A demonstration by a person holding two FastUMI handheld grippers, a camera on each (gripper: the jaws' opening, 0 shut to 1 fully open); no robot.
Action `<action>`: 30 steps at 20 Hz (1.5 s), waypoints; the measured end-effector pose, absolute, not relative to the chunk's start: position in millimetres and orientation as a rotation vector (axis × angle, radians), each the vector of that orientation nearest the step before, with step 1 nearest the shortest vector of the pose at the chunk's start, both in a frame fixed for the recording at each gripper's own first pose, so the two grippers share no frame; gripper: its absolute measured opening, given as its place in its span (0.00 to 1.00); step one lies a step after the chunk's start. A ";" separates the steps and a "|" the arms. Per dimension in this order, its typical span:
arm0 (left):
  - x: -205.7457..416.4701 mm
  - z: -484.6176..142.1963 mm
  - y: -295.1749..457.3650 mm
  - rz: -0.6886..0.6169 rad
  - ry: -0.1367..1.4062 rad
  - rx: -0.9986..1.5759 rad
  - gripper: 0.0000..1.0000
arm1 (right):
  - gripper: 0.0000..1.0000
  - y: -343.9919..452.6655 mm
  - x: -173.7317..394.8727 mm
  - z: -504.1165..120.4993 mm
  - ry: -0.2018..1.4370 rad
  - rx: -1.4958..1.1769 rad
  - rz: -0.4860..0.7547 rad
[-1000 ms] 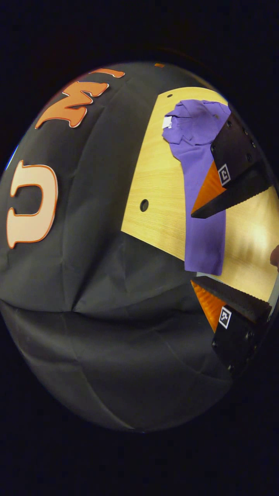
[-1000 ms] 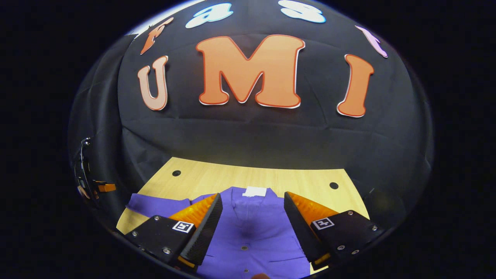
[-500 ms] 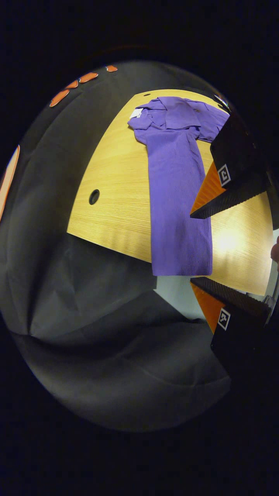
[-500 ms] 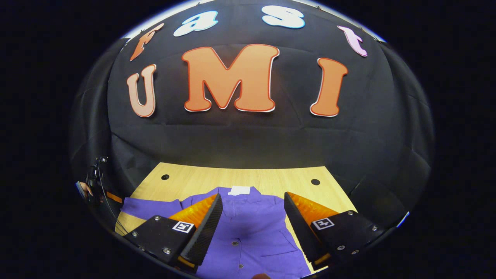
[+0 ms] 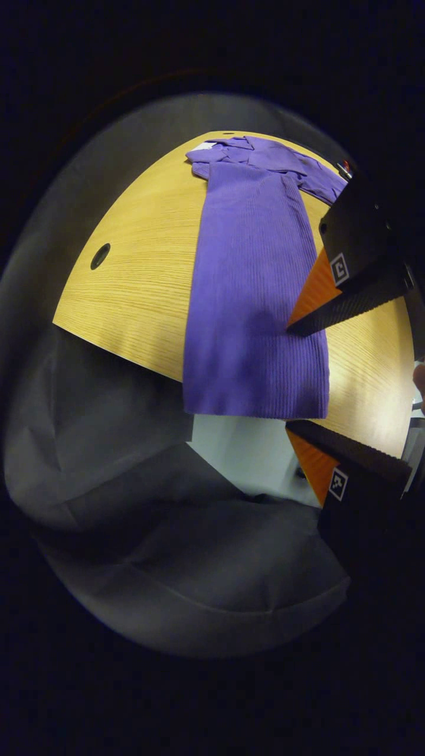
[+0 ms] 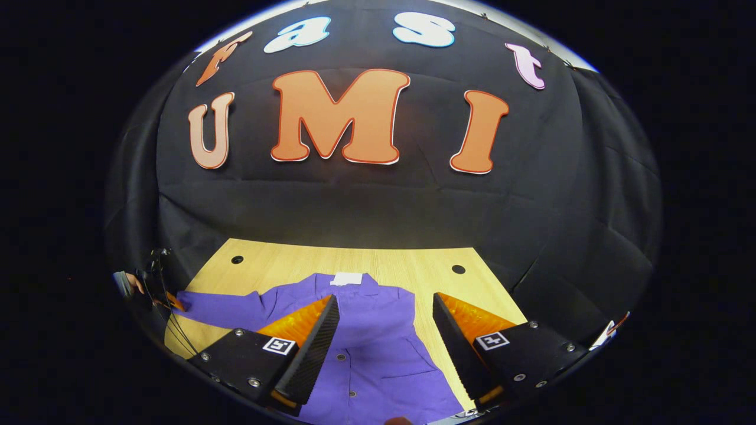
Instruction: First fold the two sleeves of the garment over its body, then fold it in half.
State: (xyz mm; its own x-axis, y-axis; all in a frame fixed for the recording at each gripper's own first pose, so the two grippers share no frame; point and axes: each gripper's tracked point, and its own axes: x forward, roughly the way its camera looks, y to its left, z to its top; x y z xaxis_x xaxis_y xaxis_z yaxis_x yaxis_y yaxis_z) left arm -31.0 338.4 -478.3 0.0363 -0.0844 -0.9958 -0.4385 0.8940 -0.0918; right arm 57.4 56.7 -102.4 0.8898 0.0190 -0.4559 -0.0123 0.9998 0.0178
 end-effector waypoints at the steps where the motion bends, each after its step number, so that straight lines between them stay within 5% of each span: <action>1: -33.3 -477.9 338.1 0.289 1.539 -0.426 0.97 | 0.95 54.9 57.7 -103.4 0.475 0.014 0.017; 3: -41.7 -482.5 347.5 0.316 1.579 -0.339 0.91 | 0.95 51.8 58.3 -103.3 0.473 0.024 0.021; 5: -42.0 -482.4 345.8 0.331 1.606 -0.317 0.63 | 0.95 48.4 56.6 -101.9 0.465 0.042 0.029; 6: -40.2 -488.1 343.2 0.324 1.603 -0.325 0.62 | 0.95 42.5 57.0 -101.1 0.455 0.043 0.028; 9: -33.2 -481.2 339.7 0.346 1.600 -0.332 0.19 | 0.95 19.9 50.7 -103.1 0.449 0.037 0.019; 11: -28.3 -471.4 338.2 0.360 1.580 -0.318 0.11 | 0.95 6.2 48.6 -106.4 0.459 0.044 0.023; 30: 91.1 -300.0 140.0 -0.087 1.270 -0.105 0.11 | 0.95 -79.7 36.6 -113.4 0.422 0.120 0.024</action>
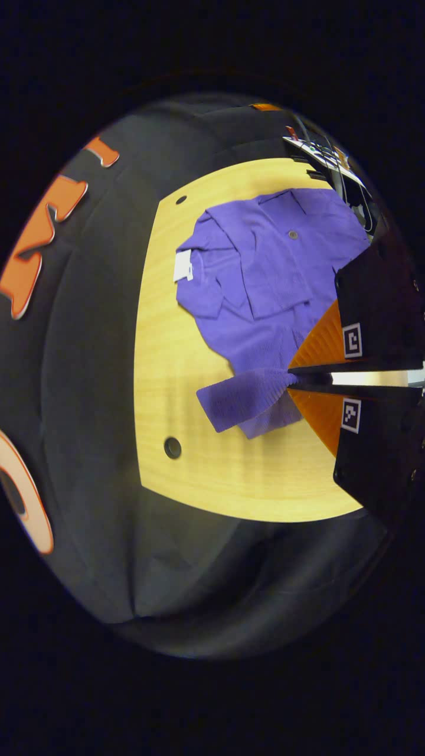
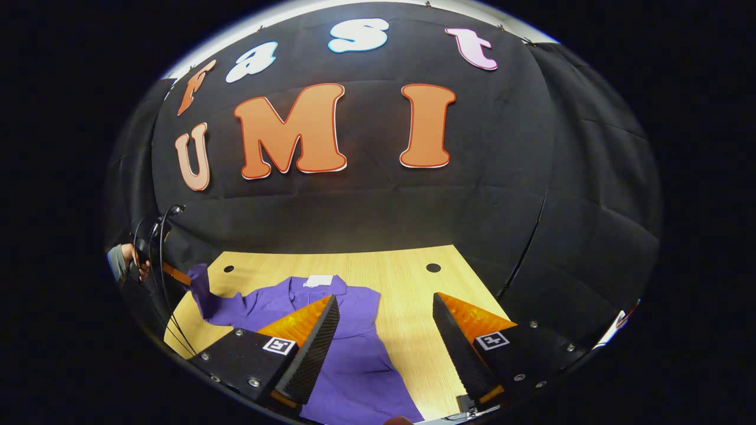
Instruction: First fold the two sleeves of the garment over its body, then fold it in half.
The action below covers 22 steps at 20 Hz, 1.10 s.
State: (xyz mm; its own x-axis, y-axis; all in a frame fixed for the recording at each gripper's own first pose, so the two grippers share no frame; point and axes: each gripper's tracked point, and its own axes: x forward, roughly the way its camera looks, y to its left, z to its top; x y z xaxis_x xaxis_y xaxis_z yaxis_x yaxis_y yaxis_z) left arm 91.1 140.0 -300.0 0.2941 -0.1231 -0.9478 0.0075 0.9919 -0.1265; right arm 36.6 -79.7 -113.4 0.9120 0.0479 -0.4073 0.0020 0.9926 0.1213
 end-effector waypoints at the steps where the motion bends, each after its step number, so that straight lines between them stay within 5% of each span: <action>1: 97.5 -292.1 122.9 -0.114 1.254 -0.098 0.11 | 0.95 -83.5 33.9 -113.7 0.423 0.123 0.023; 22: 141.4 -297.4 -166.6 -0.402 1.263 0.015 0.11 | 0.95 -164.7 4.3 -144.4 0.442 0.250 -0.006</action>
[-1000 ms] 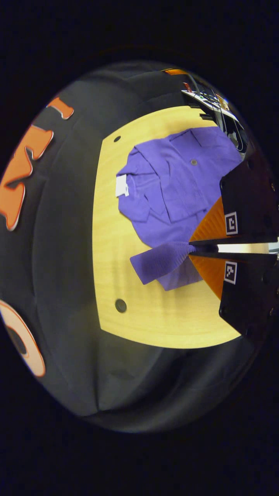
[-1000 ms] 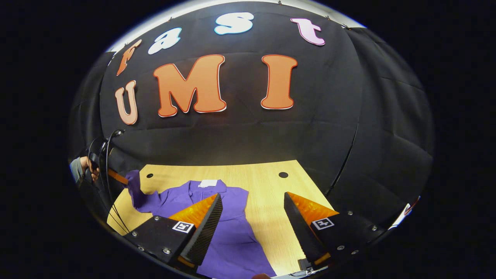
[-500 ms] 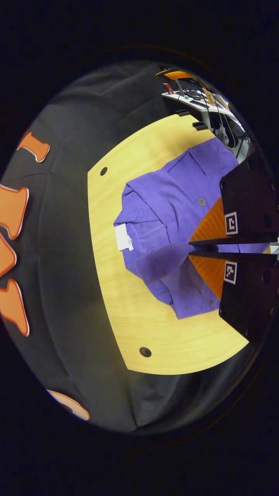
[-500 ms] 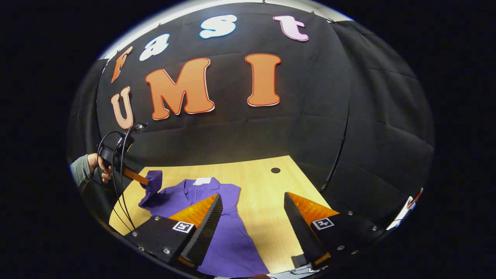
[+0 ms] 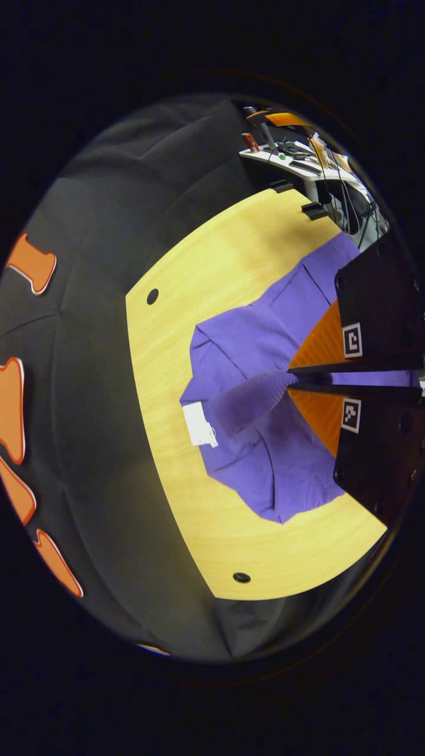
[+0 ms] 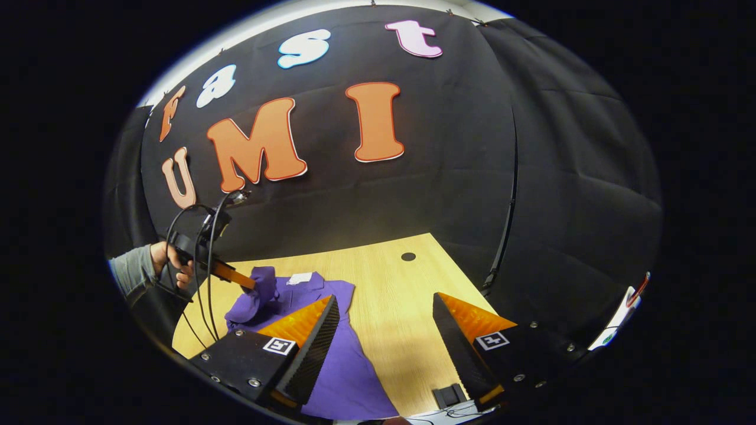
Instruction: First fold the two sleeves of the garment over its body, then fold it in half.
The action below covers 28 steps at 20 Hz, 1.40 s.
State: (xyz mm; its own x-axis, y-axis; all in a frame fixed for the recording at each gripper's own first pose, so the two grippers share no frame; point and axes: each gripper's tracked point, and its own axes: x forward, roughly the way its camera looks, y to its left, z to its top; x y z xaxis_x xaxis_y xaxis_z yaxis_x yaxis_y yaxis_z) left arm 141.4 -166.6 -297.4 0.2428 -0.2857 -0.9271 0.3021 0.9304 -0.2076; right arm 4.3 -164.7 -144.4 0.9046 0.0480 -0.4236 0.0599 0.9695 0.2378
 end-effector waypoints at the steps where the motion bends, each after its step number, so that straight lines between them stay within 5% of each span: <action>1: 143.2 -306.3 -173.3 -0.393 1.267 0.026 0.11 | 0.95 -165.5 5.7 -147.6 0.445 0.253 0.000; 6: 150.1 -327.2 -211.2 -0.363 1.230 0.009 0.11 | 0.95 -169.0 3.9 -152.7 0.452 0.243 0.049; 8: 150.9 -322.4 -223.4 -0.374 1.178 -0.008 0.23 | 0.95 -168.7 5.7 -155.0 0.458 0.240 0.067; 12: 146.9 -307.3 -226.9 -0.350 1.094 -0.011 0.85 | 0.95 -167.3 7.3 -163.6 0.475 0.229 0.103; 17: 132.0 -272.1 -201.9 -0.299 0.965 -0.008 0.96 | 0.95 -155.0 7.6 -177.2 0.497 0.221 0.160; 28: 56.9 -164.0 -93.8 -0.026 0.555 -0.091 0.96 | 0.95 -117.1 16.7 -157.3 0.371 0.166 0.240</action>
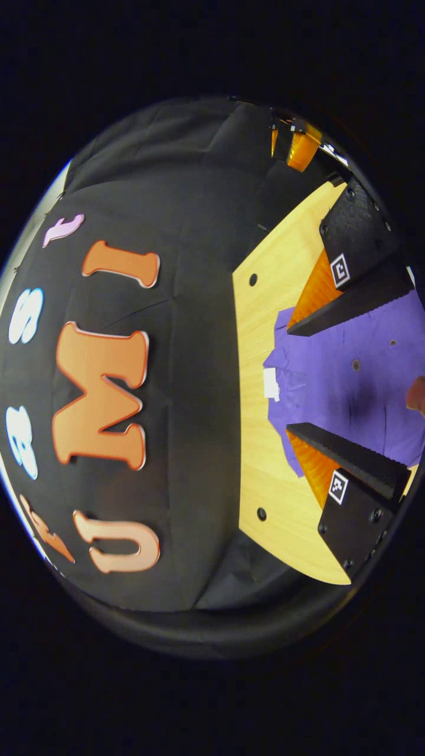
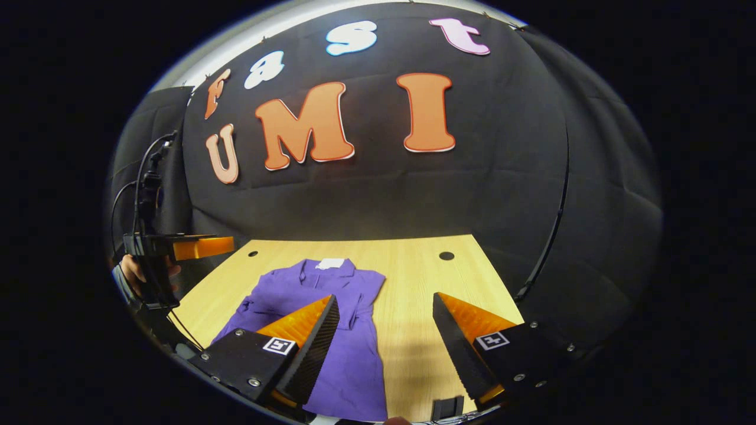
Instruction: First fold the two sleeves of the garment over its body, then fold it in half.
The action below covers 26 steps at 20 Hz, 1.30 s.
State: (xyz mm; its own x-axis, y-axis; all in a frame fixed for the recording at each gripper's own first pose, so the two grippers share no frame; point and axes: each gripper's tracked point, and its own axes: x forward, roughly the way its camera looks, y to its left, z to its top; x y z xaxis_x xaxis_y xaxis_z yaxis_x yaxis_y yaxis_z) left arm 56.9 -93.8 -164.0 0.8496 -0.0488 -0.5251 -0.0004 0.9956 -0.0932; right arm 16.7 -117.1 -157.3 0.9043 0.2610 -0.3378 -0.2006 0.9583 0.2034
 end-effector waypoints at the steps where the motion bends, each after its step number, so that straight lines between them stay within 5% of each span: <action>1: 48.4 -151.1 -84.4 0.000 0.522 -0.084 0.96 | 0.95 -112.5 18.6 -154.1 0.355 0.165 0.245; 6: 14.2 -86.0 -48.4 0.070 0.222 -0.040 0.96 | 0.95 -90.1 17.2 -144.2 0.282 0.166 0.298; 11: -33.9 -64.9 -21.9 0.238 0.157 -0.048 0.92 | 0.95 -82.2 10.7 -160.8 0.280 0.064 0.326; 26: -138.8 -253.9 25.0 0.293 0.715 -0.063 0.96 | 0.95 -90.5 -70.2 -313.6 0.783 -0.013 0.381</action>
